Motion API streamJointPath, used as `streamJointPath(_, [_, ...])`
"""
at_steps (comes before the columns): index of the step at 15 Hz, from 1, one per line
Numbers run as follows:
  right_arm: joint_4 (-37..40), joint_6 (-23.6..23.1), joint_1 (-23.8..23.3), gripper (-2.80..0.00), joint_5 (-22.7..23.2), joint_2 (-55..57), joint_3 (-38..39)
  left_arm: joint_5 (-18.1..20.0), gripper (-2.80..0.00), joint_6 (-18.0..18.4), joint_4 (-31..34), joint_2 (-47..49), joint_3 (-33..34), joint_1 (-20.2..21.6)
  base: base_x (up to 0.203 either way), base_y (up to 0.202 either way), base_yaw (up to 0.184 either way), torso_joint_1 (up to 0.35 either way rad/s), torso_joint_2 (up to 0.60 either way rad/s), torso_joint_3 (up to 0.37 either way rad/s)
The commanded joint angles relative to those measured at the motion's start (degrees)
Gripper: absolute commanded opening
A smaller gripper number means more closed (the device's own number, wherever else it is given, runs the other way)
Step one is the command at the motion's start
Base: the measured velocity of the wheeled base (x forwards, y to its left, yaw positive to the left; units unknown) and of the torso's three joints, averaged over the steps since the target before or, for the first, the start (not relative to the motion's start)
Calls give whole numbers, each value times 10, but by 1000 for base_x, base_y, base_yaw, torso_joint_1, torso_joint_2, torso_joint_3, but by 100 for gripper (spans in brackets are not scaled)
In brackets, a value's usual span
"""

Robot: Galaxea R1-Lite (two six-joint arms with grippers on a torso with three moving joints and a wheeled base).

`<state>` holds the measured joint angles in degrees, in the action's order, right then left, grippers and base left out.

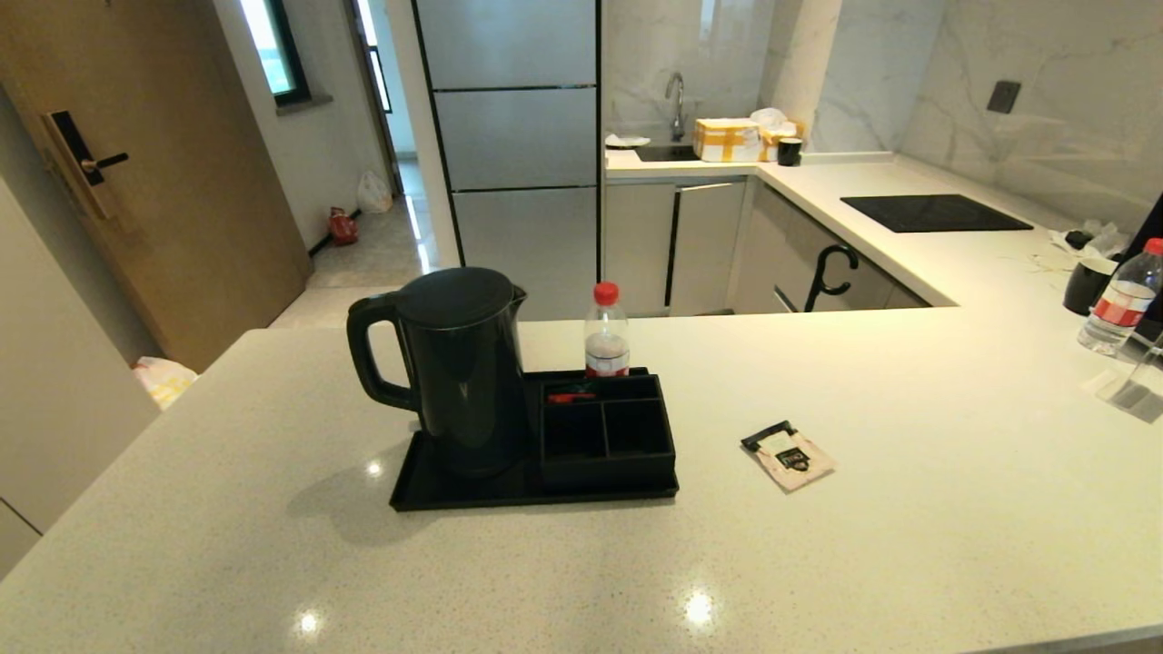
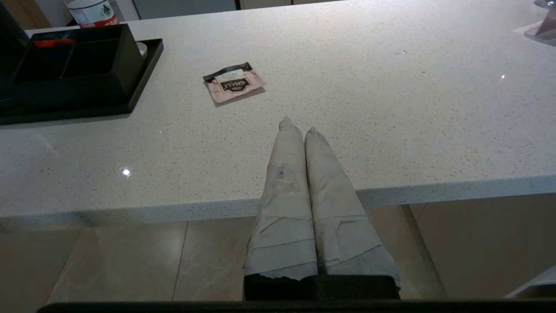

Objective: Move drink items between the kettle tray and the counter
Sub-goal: Return the tea bag to its original position

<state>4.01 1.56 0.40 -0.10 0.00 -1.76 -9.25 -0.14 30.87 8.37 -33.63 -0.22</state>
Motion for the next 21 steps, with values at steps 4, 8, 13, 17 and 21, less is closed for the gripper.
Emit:
streamJointPath(4, [0, -1, 0, -280, 0, 1, 0, 33, -280, 0, -220, -84, 213, 0, 0, 0, 0, 0, 0, 0])
streamJointPath(8, [0, 0, 0, -280, 0, 1, 0, 69, -280, 30, -511, -84, 359, 0, 0, 0, 0, 0, 0, 0])
streamJointPath(13, [0, 0, 0, -280, 0, 1, 0, 95, -280, 33, -435, -85, 359, 0, 0, 0, 0, 0, 0, 0])
streamJointPath(17, [0, 0, 0, -280, 0, 1, 0, 96, -280, 18, -412, -85, 359, 0, 0, 0, 0, 0, 0, 0])
streamJointPath(21, [0, 0, 0, -280, 0, 0, 0, 96, -280, 18, -412, -85, 359, 0, 0, 0, 0, 0, 0, 0])
